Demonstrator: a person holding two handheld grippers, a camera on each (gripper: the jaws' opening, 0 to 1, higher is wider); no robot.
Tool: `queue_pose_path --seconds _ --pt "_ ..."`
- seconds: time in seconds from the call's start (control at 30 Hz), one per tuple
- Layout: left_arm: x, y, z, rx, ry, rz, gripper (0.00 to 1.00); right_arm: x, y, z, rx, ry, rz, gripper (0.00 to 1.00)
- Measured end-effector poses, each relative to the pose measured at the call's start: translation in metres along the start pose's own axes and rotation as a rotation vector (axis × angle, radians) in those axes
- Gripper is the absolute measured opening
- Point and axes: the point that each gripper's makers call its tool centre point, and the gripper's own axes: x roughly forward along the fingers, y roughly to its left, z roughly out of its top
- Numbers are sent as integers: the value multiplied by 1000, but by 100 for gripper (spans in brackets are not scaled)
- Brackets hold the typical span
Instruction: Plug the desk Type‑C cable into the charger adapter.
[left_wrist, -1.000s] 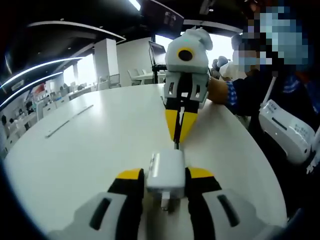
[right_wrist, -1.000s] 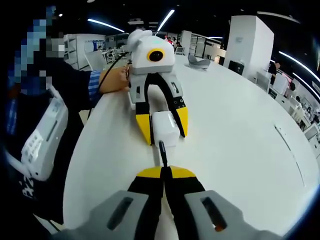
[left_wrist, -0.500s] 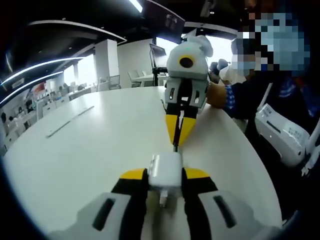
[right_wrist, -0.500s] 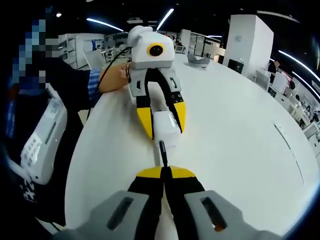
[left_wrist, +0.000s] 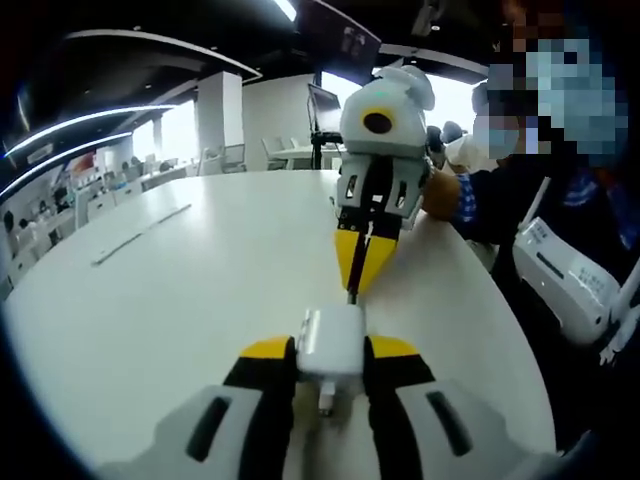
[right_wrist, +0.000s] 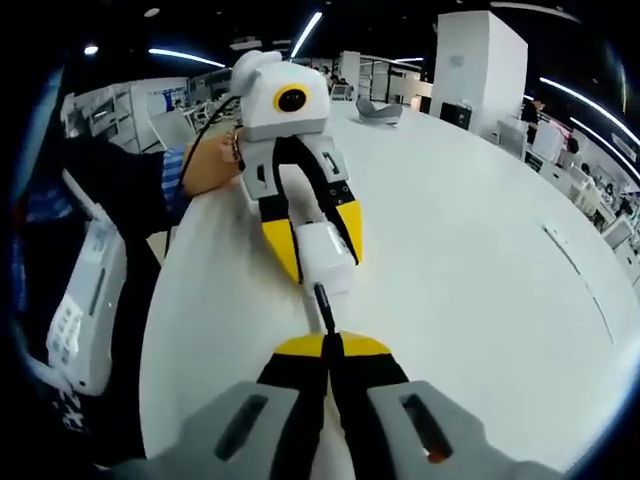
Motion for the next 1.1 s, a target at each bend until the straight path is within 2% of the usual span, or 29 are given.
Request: queue_pose_path --seconds 0.6,1.1 --pt "2 -3 1 22 1 3 25 3 -1 0 30 10 -14 0" --pt "2 -3 1 38 -3 -1 26 4 -1 2 -7 9 -21 1"
